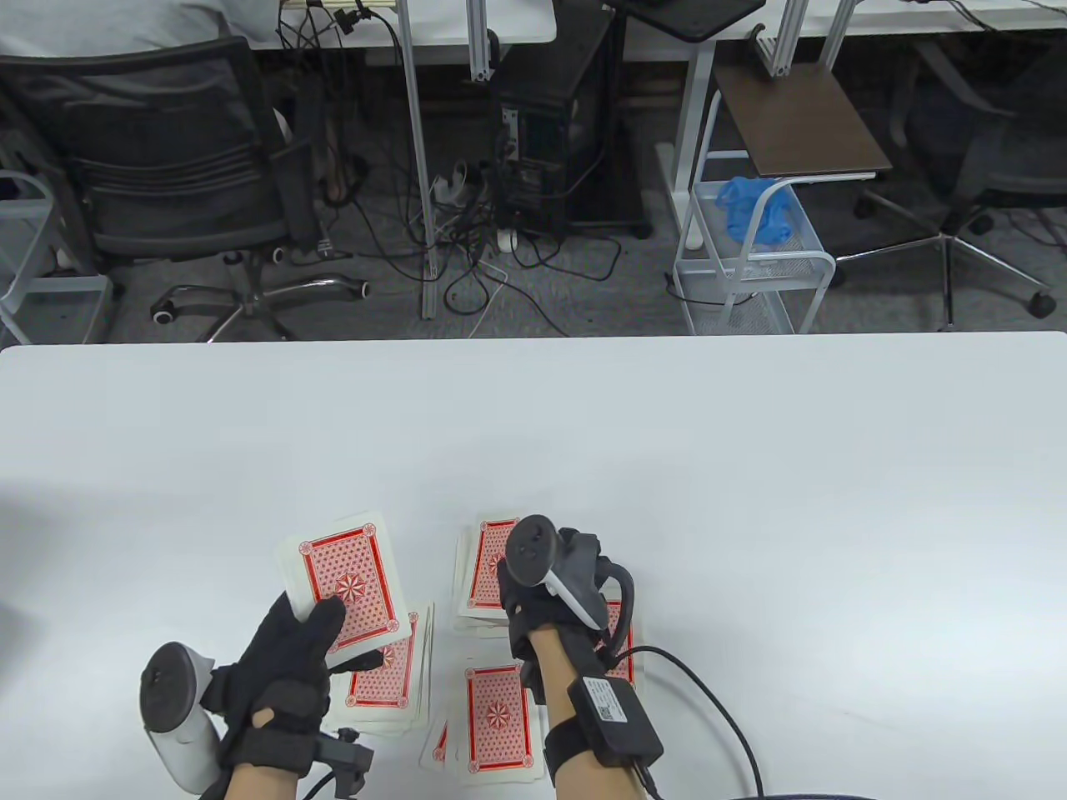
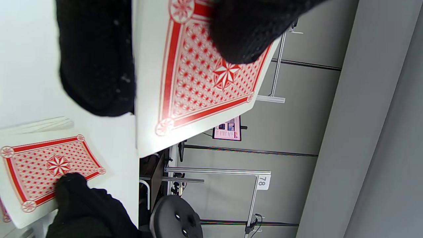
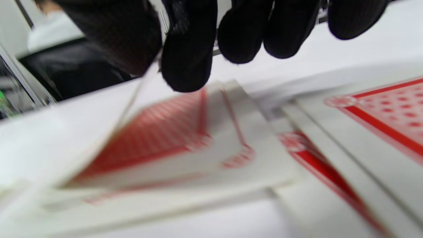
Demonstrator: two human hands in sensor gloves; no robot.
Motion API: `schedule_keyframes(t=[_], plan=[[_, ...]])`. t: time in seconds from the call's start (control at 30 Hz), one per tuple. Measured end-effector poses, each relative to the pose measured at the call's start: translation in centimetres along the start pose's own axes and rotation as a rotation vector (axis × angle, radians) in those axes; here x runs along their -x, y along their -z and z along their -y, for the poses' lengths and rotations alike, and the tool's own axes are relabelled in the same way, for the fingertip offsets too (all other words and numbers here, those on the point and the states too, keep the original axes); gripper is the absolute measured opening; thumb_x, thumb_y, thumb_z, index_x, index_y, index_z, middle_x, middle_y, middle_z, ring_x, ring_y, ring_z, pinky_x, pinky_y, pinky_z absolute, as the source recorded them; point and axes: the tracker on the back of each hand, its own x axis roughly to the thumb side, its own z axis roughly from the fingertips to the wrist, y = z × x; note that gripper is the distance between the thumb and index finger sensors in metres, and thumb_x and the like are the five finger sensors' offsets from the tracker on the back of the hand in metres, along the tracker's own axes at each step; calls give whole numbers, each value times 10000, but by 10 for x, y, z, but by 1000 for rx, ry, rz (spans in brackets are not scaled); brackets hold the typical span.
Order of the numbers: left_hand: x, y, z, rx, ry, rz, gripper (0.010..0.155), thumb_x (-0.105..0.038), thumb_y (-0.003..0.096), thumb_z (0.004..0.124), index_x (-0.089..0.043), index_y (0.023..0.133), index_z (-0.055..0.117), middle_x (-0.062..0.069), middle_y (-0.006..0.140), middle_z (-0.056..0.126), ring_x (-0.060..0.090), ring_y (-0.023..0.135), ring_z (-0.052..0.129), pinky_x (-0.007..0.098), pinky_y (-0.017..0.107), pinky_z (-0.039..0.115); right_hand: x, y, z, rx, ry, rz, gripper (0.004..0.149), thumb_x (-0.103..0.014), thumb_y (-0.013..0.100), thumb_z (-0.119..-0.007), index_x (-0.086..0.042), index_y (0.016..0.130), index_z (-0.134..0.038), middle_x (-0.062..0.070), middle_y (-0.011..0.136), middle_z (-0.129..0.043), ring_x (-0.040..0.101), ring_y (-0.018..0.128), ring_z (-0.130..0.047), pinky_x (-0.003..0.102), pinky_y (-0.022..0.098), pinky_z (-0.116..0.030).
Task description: Four-player card dealing with fan arrangement
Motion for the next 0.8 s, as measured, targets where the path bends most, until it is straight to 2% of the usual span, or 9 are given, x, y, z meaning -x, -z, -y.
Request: schedule_keyframes(t=[0.13,0.2,0.3,0.37,0.43,0.47,0.57,0.67,0.8], plan=[[3,0,0,2,-16,-16,481,-339,534,818,-166,981,786,49,886,1028,336,663,1129,420,381,1006,-2,1,-12,0,-309,19,486,-508,542,-782,-68,707,-906,236,912,-748,584,902,-652,828,612,-467],[4,-1,3,6,-35,-24,476,-344,525,841,-182,971,797,29,875,1037,319,655,1139,409,375,1013,-4,-1,-3,-4,-230,35,480,-492,545,-809,-66,755,-880,263,942,-716,605,914,-616,834,611,-450],[4,-3,7,-15,-51,-37,472,-357,513,869,-204,955,811,1,856,1051,289,634,1155,388,357,1025,-10,-21,34,119,232,153,477,-422,606,-674,-60,868,-841,312,993,-703,620,900,-643,803,605,-521],[5,-4,11,-1,-54,-49,470,-361,511,875,-209,951,815,-6,848,1056,280,627,1159,381,352,1028,-15,-41,53,174,582,271,564,-415,618,-552,-22,925,-815,291,925,-834,564,773,-848,744,550,-671],[7,-4,16,19,-69,-60,467,-363,512,874,-210,950,816,-7,847,1056,279,625,1159,377,351,1028,-20,-63,66,138,818,373,649,-432,612,-489,29,952,-793,268,826,-926,530,631,-955,718,471,-747],[8,-4,20,39,-83,-68,468,-364,514,871,-210,953,813,-9,848,1055,281,626,1158,377,352,1027,-22,-74,71,114,840,414,680,-450,610,-467,32,962,-792,257,812,-940,509,589,-982,701,445,-773],[10,-4,31,121,-115,-81,467,-366,521,862,-208,957,809,-3,853,1052,283,630,1154,377,355,1025,-23,-98,77,159,649,513,693,-515,609,-511,9,954,-808,202,775,-968,442,530,-1025,657,408,-821],[10,-7,47,184,-133,-80,467,-372,511,879,-220,948,817,-19,845,1058,272,621,1162,369,350,1030,-18,-118,79,282,424,581,637,-591,554,-737,-69,919,-743,80,706,-901,332,536,-1000,615,436,-840],[12,-9,61,234,-118,-70,469,-380,518,881,-227,955,809,-21,862,1046,293,653,1143,381,371,1022,-5,-131,74,420,472,600,454,-478,534,-803,-125,818,-770,0,575,-890,244,466,-995,582,441,-853]])
